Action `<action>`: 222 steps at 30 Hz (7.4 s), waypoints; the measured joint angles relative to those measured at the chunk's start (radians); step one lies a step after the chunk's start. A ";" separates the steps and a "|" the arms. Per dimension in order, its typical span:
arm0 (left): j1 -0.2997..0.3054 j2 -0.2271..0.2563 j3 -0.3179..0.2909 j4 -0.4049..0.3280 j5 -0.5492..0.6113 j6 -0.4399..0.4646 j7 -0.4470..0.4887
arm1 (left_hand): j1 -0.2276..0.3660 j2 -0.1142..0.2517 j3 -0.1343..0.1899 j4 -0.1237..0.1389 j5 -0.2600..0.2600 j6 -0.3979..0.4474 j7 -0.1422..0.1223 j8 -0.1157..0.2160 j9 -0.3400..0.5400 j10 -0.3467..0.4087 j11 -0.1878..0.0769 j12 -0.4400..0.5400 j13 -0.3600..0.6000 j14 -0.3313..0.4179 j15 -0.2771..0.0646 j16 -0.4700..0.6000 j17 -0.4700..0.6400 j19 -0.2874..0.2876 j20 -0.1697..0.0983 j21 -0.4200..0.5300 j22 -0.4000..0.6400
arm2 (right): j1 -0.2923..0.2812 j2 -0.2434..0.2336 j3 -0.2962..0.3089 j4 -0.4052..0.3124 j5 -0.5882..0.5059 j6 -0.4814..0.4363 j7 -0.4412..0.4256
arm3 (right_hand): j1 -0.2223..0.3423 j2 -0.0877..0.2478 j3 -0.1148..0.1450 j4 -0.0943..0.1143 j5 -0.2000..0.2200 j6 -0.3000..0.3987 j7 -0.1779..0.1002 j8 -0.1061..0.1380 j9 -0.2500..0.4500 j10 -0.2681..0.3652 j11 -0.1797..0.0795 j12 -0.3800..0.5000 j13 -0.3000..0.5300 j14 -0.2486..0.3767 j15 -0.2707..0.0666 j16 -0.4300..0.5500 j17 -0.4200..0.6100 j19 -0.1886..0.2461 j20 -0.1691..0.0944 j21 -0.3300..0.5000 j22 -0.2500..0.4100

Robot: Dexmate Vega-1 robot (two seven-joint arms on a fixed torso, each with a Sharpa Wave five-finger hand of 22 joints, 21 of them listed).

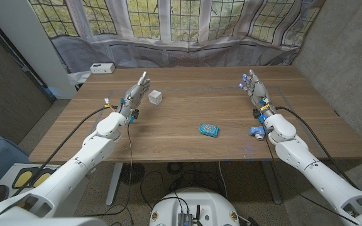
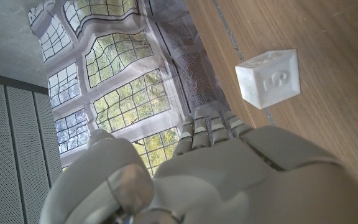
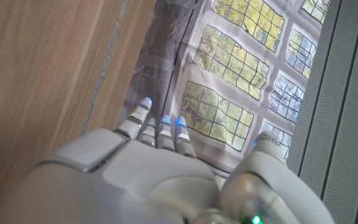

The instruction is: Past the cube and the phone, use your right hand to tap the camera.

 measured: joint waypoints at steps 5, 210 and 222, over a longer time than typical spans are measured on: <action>0.009 -0.006 0.000 -0.006 0.012 -0.010 0.017 | 0.005 -0.005 -0.001 -0.001 -0.001 0.013 -0.001 0.001 0.000 0.014 -0.003 0.004 0.000 0.011 -0.002 0.000 0.000 0.006 -0.004 0.000 0.000 | -0.016 -0.009 0.011 -0.006 0.016 0.024 0.021 | 0.000 0.000 0.000 0.000 0.000 0.000 0.000 0.000 0.000 0.000 0.000 0.000 0.000 0.000 0.000 0.000 0.000 0.003 -0.003 0.000 0.000; -0.058 -0.010 0.039 -0.032 0.084 -0.056 -0.037 | 0.032 0.021 0.018 -0.020 -0.013 0.039 -0.007 -0.035 0.000 0.053 0.004 -0.042 0.004 0.050 0.005 -0.027 0.000 0.043 0.005 -0.014 0.000 | -0.885 0.244 0.435 -0.564 -0.804 0.229 -0.453 | 0.028 0.020 0.000 -0.008 0.000 0.109 -0.052 0.002 0.000 0.157 -0.039 0.008 0.004 0.164 -0.021 0.019 -0.005 0.161 0.000 0.000 0.000; -0.045 0.001 0.037 -0.053 0.090 -0.047 -0.024 | 0.032 0.021 0.018 -0.020 -0.012 0.039 -0.007 -0.035 0.000 0.053 0.004 -0.042 0.004 0.050 0.005 -0.027 0.000 0.048 0.010 -0.014 0.000 | -0.890 0.243 0.444 -0.574 -0.938 0.175 -0.530 | 0.031 0.023 0.004 -0.012 0.000 0.115 -0.057 0.002 0.000 0.161 -0.043 0.008 0.004 0.166 -0.031 0.019 -0.005 0.160 0.000 0.000 0.000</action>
